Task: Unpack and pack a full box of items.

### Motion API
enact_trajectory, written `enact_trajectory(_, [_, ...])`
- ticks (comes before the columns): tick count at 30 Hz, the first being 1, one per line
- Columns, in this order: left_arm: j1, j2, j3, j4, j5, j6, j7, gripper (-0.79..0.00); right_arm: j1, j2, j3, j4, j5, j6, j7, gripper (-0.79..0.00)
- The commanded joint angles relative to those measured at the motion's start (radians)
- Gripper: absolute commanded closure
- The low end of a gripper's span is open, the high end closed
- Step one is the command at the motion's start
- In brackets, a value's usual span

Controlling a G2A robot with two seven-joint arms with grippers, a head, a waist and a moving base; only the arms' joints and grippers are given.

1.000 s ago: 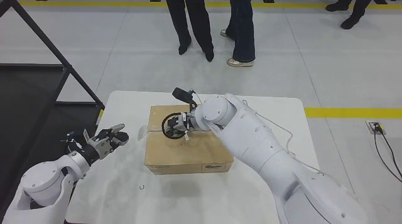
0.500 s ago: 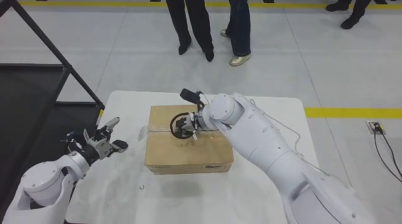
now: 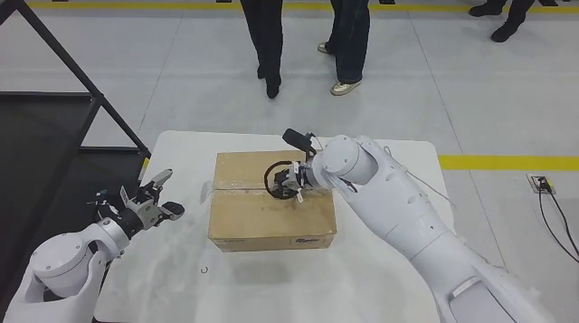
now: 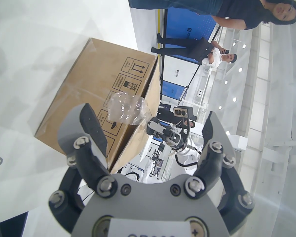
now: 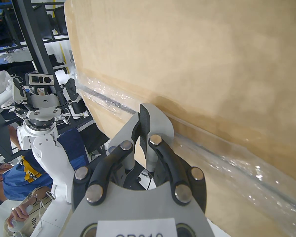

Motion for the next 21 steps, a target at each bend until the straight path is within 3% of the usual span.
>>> enact_trajectory(1, [0.000,0.000,0.000,0.000,0.000,0.000,0.000,-0.785,-0.038,0.027,0.039,-0.072,-0.028,0.029,-0.001,0.000])
enact_trajectory(12, [0.000,0.000,0.000,0.000,0.000,0.000,0.000,-0.785,-0.312,0.172,0.320,-0.458,-0.204,0.189,0.043,0.000])
enact_trajectory(21, [0.000,0.000,0.000,0.000,0.000,0.000,0.000,-0.785,-0.401,0.203,0.416,-0.530,-0.204,0.140,-0.004,0.000])
